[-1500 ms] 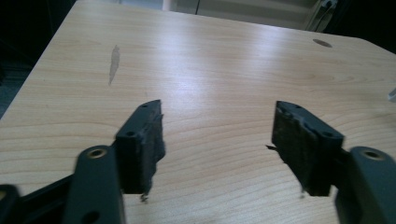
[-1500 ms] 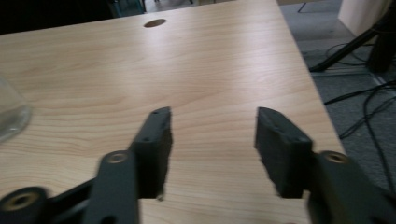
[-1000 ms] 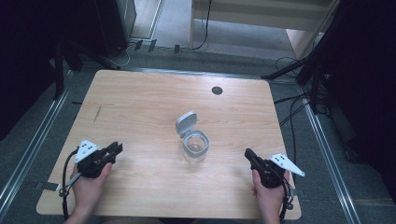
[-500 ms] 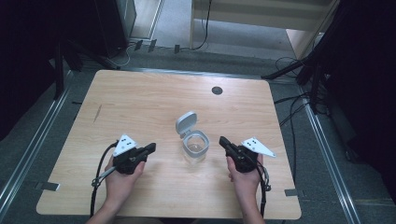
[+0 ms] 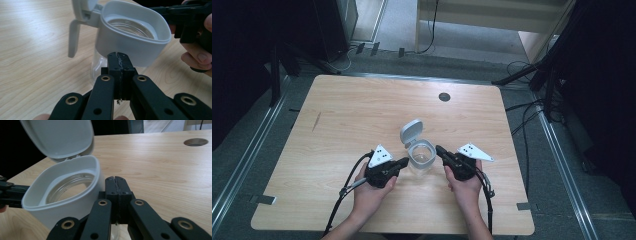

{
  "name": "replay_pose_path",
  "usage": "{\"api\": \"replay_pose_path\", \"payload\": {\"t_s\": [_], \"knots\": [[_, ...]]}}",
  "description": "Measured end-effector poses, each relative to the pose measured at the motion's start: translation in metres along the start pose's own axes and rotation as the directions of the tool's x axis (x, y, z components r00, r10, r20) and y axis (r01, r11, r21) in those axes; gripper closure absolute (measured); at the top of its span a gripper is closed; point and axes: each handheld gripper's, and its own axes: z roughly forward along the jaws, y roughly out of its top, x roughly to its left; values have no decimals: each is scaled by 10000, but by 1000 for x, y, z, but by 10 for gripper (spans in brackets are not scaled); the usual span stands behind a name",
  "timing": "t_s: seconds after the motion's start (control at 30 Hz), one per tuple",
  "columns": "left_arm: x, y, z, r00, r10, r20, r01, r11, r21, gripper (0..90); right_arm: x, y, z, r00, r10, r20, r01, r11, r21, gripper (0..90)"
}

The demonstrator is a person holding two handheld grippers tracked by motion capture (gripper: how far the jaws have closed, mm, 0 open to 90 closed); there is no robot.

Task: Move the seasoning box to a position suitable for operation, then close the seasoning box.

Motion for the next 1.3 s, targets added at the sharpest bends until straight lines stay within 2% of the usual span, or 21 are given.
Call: {"api": "replay_pose_path", "payload": {"t_s": [0.07,0.13,0.37,0.6,0.67,0.73,0.8,0.83,0.87,0.9,0.93,0.97,1.0,1.03,1.1,1.17,1.2,1.23,1.27,1.3], "knots": [[0,0,0,9999,22,-143,-23,10000,-32,900,3,-1,-1,10000,-60,37,60,10000,19,900],[2,0,-2,9994,-47,-333,44,10000,-87,900,6,-3,-4,9999,53,-128,-53,10000,14,900],[9,1,-7,9985,-112,-545,97,9996,-273,900,21,-7,-8,9992,-178,-356,182,9998,129,900],[14,2,-11,9982,-319,-506,296,9986,-447,900,27,-8,-8,9986,-224,-476,232,9996,146,900],[15,2,-11,9979,-301,-577,276,9986,-445,900,27,-8,-8,9978,-201,-639,209,9997,116,900],[16,2,-13,9976,-446,-522,416,9975,-571,900,27,-8,-8,9969,-231,-756,236,9997,53,900],[19,1,-16,9970,-494,-602,450,9963,-730,848,27,-7,-8,9977,-198,-644,201,9998,32,900],[23,0,-19,9949,-508,-873,431,9951,-885,803,26,-6,-7,9981,-169,-597,170,9999,5,900],[23,0,-19,9949,-508,-873,431,9951,-885,739,26,-6,-7,9981,-169,-597,170,9999,5,900],[34,-4,-28,9842,-541,-1688,337,9921,-1212,664,22,-3,-7,9992,-69,-382,68,10000,-19,900],[34,-4,-28,9842,-541,-1688,337,9921,-1212,616,22,-3,-7,9992,-69,-382,68,10000,-19,900],[45,-8,-34,9751,-778,-2076,480,9883,-1448,616,19,-1,-7,9995,55,-309,-56,10000,-27,900],[62,-15,-44,9677,-1069,-2283,709,9845,-1603,480,13,3,-7,9997,202,-153,-202,9998,-31,900],[74,-21,-52,9626,-1163,-2447,778,9838,-1617,442,10,4,-6,9998,175,-127,-175,9998,-32,900],[98,-35,-69,9447,-1492,-2921,1045,9811,-1629,329,4,8,-5,9997,248,-13,-248,9997,32,900],[122,-49,-87,9316,-2013,-3028,1608,9750,-1536,256,-2,12,-2,9995,290,85,-290,9996,54,900],[131,-55,-96,9208,-2177,-3238,1785,9730,-1467,211,-4,15,0,9996,217,165,-218,9997,54,900],[139,-60,-105,9085,-2183,-3563,1783,9737,-1420,185,-6,18,2,9995,211,214,-213,9998,50,900],[139,-60,-105,9085,-2183,-3563,1783,9737,-1420,163,-6,18,2,9995,211,214,-213,9998,50,900],[147,-66,-116,8931,-2073,-3993,1632,9763,-1418,163,-8,21,4,9996,165,234,-166,9999,16,900]]}}
